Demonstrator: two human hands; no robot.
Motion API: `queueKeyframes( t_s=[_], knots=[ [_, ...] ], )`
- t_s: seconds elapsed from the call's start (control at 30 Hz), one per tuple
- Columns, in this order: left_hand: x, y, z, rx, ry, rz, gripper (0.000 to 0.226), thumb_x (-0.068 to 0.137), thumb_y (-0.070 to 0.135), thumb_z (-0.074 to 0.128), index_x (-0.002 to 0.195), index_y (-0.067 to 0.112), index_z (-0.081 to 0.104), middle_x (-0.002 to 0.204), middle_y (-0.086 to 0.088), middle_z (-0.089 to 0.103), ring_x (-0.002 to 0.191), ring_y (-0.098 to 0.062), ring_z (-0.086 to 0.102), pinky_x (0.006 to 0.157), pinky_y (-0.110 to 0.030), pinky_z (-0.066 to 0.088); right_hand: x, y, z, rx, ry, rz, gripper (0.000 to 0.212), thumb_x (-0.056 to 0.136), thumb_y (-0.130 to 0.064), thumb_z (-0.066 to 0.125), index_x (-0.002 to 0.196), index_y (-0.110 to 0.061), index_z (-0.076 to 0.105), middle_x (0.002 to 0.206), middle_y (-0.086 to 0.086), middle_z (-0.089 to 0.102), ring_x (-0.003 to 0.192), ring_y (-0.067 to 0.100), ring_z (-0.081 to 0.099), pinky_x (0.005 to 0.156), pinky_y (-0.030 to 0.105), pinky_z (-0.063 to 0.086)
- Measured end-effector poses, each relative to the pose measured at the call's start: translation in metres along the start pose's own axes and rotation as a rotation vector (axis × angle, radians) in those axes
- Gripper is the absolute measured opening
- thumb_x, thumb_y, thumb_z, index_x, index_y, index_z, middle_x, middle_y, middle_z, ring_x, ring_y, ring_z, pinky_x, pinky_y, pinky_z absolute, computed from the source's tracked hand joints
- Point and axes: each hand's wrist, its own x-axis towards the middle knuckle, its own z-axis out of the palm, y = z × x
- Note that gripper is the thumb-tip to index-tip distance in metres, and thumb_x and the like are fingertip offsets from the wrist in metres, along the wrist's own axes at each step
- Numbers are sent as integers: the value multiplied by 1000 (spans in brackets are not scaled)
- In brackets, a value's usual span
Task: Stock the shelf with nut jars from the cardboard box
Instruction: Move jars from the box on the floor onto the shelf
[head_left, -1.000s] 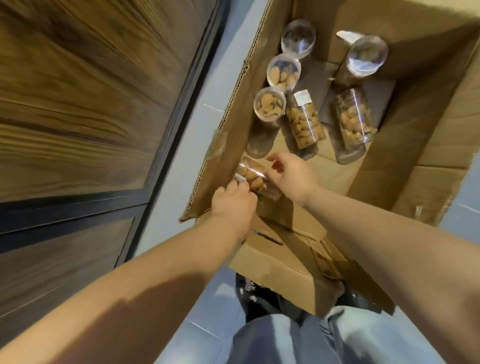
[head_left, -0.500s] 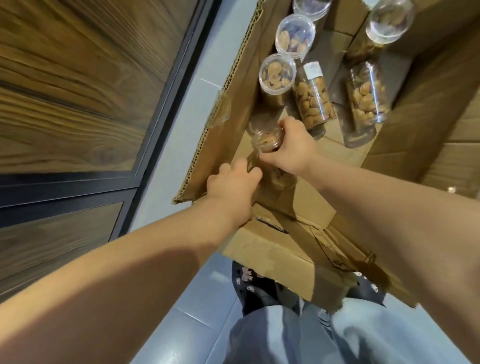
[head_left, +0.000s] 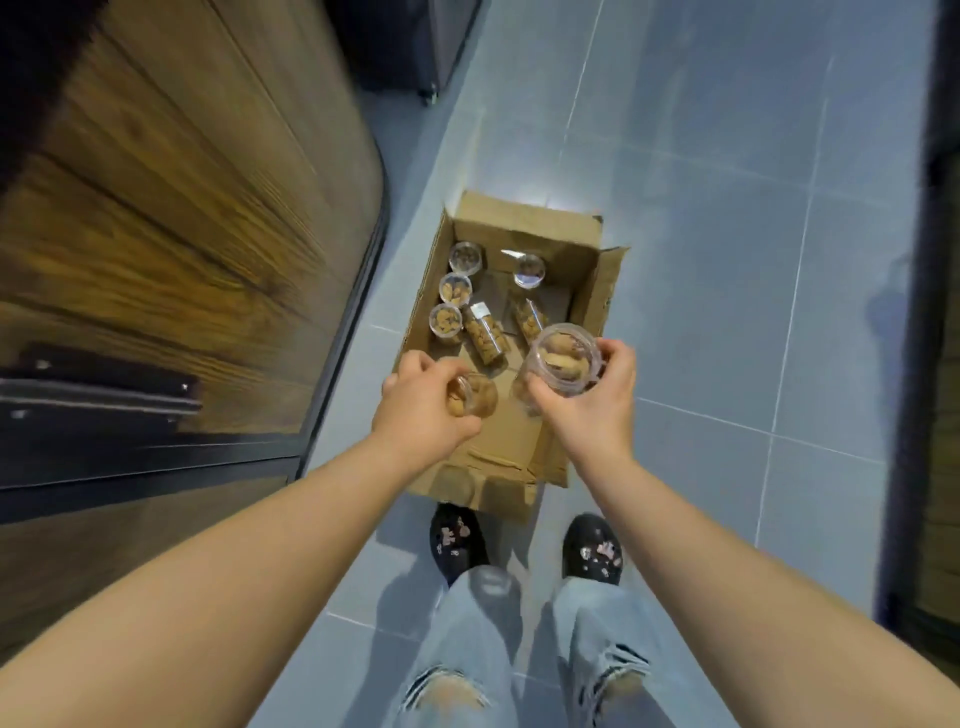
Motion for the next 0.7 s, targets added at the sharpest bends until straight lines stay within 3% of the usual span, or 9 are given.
queueKeyframes(
  t_s=[0.17,0.3,0.4,0.53,0.7],
  knots=[
    [-100,37,-57,67,46,-29,63,71,33,70,130,34,49,124,1,42,117,-29,43,86,-30,38,-69,-55,-67,51,-34,-84,73,64,-37,82,120,-40,35,113,-7,51,106,16,53,88,38,51],
    [-193,51,-82,60,129,-70,77,69,34,72,138,32,38,133,-5,42,118,-31,45,92,-36,41,-123,-89,-122,0,-129,-303,69,64,-31,79,121,-37,41,109,-10,51,112,18,48,91,37,48],
    [-267,54,-95,18,234,-84,75,66,39,73,131,28,38,125,-7,49,110,-32,51,87,-38,47,-168,-115,-159,-30,-201,-492,66,66,-27,79,123,-30,45,115,-8,53,114,18,46,91,32,43],
    [-359,50,-121,-21,340,-98,58,61,45,72,108,31,41,107,-1,53,91,-23,57,74,-37,52,-230,-162,-183,-66,-326,-698,58,67,-32,81,109,-41,42,99,-27,46,106,11,45,87,27,41],
    [-453,24,-159,-28,414,-150,53,65,46,71,113,34,52,115,2,47,97,-20,55,81,-37,53,-305,-238,-184,-58,-489,-987,50,71,-38,78,95,-57,38,96,-28,46,97,9,51,87,38,49]
  ],
)
